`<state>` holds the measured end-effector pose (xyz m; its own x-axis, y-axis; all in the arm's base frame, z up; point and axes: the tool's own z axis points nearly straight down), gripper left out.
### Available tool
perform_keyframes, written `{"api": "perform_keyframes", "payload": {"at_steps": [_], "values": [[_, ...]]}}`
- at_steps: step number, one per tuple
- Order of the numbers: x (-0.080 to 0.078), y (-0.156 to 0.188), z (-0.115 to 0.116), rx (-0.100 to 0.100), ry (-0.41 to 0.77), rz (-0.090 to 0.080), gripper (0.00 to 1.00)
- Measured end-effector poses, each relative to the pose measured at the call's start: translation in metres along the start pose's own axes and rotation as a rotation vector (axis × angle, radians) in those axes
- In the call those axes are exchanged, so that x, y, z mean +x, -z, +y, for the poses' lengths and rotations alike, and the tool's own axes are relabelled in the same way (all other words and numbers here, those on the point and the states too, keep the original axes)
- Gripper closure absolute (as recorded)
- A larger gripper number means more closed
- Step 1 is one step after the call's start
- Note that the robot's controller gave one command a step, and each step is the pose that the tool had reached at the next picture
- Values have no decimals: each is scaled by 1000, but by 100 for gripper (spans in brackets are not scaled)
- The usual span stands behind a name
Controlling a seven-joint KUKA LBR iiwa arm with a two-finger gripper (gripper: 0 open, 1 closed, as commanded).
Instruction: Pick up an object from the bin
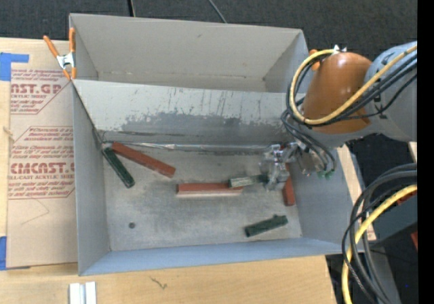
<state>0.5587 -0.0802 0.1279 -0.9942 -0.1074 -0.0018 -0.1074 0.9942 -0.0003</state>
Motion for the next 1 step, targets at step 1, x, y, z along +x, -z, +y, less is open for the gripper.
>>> {"api": "perform_keyframes", "payload": {"at_steps": [1], "values": [[-19,126,2,0,21,-2,100]]}}
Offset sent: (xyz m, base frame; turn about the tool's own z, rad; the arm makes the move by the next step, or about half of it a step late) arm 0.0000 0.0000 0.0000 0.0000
